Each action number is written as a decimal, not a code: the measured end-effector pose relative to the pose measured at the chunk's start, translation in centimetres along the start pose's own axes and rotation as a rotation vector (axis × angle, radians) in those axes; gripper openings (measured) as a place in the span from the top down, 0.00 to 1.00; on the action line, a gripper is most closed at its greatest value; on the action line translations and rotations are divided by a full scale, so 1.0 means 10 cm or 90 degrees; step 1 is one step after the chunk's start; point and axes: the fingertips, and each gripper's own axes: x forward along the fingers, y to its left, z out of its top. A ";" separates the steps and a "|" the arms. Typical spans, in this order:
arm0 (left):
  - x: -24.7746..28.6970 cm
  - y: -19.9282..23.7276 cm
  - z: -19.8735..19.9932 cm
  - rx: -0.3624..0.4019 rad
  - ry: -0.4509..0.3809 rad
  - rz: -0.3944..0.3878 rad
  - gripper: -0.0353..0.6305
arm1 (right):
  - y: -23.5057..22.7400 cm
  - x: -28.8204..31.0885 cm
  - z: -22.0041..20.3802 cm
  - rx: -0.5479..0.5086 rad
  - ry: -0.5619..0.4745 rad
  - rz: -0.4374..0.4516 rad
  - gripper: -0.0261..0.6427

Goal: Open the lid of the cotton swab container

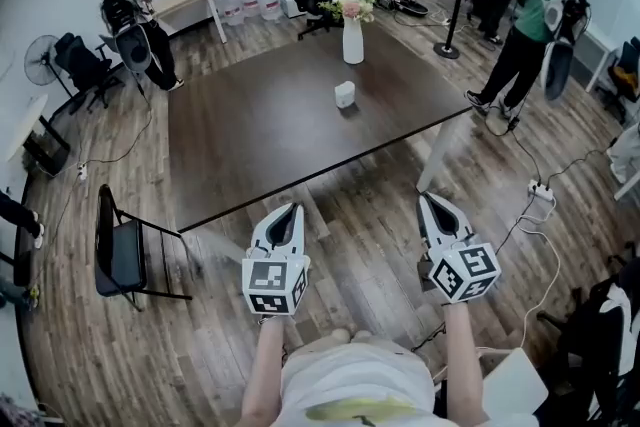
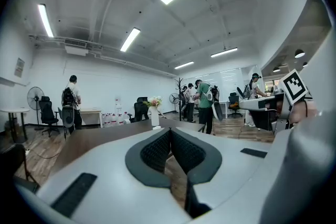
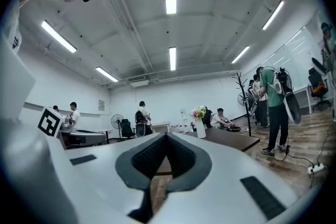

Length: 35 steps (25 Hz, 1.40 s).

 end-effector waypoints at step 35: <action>1.59 0.24 -0.13 -0.032 0.055 -0.005 0.91 | -0.97 1.33 -0.20 0.040 0.035 0.001 0.93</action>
